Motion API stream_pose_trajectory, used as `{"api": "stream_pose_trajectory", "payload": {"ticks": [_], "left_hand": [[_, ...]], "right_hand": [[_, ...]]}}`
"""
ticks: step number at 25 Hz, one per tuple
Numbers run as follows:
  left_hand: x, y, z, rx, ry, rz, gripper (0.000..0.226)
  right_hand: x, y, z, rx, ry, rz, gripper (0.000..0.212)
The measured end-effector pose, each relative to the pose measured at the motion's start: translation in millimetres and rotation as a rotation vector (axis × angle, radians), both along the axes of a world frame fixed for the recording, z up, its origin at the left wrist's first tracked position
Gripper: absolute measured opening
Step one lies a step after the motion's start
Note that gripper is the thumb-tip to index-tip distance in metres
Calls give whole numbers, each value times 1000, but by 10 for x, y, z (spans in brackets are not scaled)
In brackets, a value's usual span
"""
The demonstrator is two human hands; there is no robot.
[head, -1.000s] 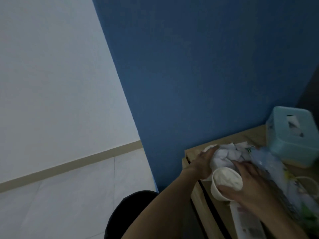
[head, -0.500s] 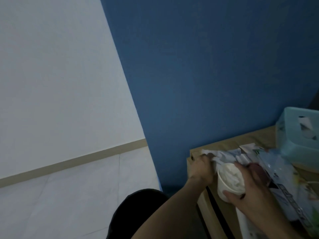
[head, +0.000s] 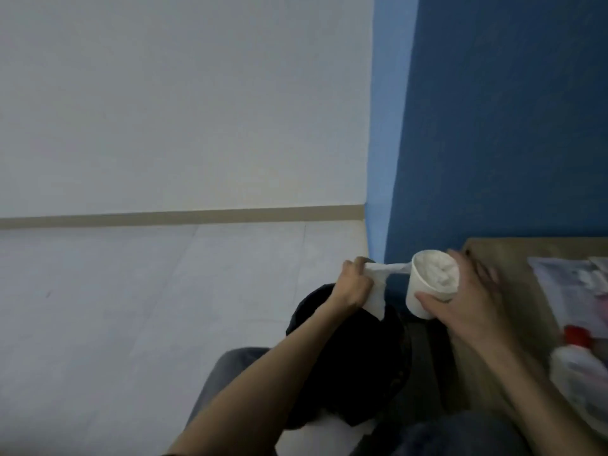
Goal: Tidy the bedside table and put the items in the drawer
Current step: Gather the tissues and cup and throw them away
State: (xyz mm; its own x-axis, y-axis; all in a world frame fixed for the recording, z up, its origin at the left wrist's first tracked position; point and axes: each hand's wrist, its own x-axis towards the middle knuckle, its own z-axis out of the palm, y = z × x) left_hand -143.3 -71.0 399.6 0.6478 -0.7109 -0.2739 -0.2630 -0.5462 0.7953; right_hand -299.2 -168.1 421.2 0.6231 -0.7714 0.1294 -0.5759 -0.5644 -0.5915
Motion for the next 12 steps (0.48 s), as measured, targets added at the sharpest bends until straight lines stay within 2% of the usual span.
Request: {"api": "stream_pose_trajectory", "payload": {"ticks": [4, 6, 9, 10, 12], "left_hand": [[260, 855, -626, 222, 159, 193, 39], [299, 1085, -825, 246, 280, 288, 34], [335, 1169, -931, 268, 382, 359, 29], [345, 1153, -973, 268, 421, 359, 33], [345, 1109, -1057, 297, 456, 367, 63]], "right_hand": [[483, 529, -580, 132, 281, 106, 82], [661, 678, -844, 213, 409, 126, 84], [836, 767, -1084, 233, 487, 115, 89], [883, 772, -1134, 229, 516, 110, 94], [934, 761, -1199, 243, 555, 103, 111]]}}
